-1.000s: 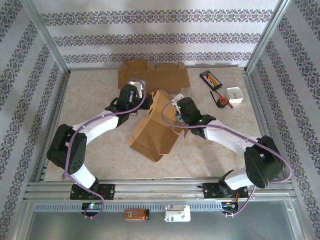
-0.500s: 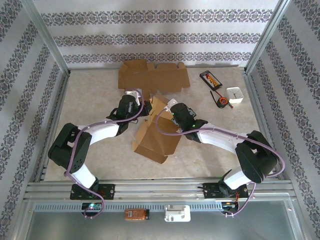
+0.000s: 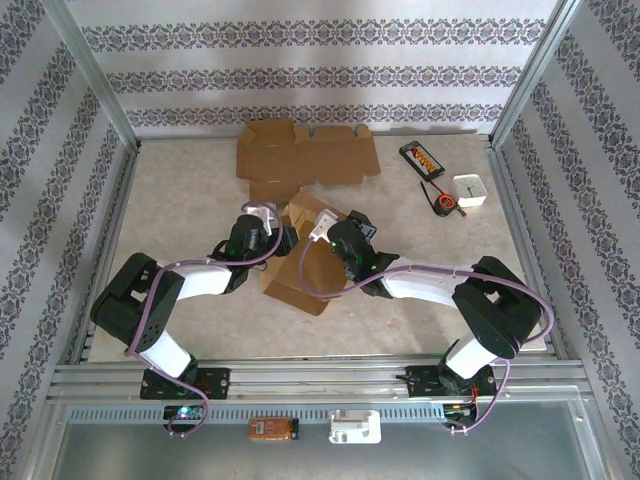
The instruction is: Fold the paper box
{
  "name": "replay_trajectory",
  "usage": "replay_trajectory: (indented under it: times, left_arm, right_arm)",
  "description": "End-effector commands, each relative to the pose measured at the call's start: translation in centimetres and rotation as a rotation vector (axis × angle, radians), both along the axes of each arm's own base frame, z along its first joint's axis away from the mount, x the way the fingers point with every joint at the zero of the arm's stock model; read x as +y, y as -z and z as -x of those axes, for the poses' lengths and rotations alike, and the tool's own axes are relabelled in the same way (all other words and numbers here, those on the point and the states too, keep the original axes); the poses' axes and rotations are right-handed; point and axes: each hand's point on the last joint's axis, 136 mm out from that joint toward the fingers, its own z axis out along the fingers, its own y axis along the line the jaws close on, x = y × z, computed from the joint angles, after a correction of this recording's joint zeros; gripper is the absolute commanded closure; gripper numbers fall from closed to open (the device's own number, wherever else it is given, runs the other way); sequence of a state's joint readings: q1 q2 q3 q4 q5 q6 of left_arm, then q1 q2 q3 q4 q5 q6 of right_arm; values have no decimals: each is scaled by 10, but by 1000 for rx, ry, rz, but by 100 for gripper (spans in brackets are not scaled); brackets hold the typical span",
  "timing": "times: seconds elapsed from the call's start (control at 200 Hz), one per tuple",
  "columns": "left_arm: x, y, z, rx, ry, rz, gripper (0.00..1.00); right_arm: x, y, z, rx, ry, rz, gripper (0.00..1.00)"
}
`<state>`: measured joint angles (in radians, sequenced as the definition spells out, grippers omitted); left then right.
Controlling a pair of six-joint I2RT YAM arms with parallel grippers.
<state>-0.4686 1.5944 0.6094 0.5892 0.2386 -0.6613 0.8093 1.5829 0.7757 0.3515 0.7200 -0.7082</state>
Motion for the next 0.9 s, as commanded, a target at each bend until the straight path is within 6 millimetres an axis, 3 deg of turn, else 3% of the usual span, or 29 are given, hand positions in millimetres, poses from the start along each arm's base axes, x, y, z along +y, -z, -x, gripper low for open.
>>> replay_trajectory:
  times: [0.0,0.175,0.32,0.505,0.58,0.645,0.765,0.899]
  left_arm:
    - [0,-13,10,-73,33,-36,65]
    - [11,-34,22,-178,53,-87,58]
    - [19,-63,30,-254,72,-134,57]
    - [76,-92,16,-234,-66,-283,57]
    - [99,-95,8,-228,-104,-344,57]
    - [107,-90,2,-230,-70,-394,57]
    - [101,-63,-9,-178,112,-511,57]
    - [58,-49,-3,-262,476,-517,58]
  right_arm:
    - [-6,32,11,74,-60,159,69]
    - [-8,42,14,94,-80,206,69]
    - [-7,48,14,108,-89,211,69]
    - [-6,49,14,114,-103,215,68]
    - [-6,50,15,118,-108,214,68]
    - [-6,52,15,121,-111,219,68]
    - [-5,52,15,124,-119,218,68]
    - [-5,52,16,128,-122,214,68]
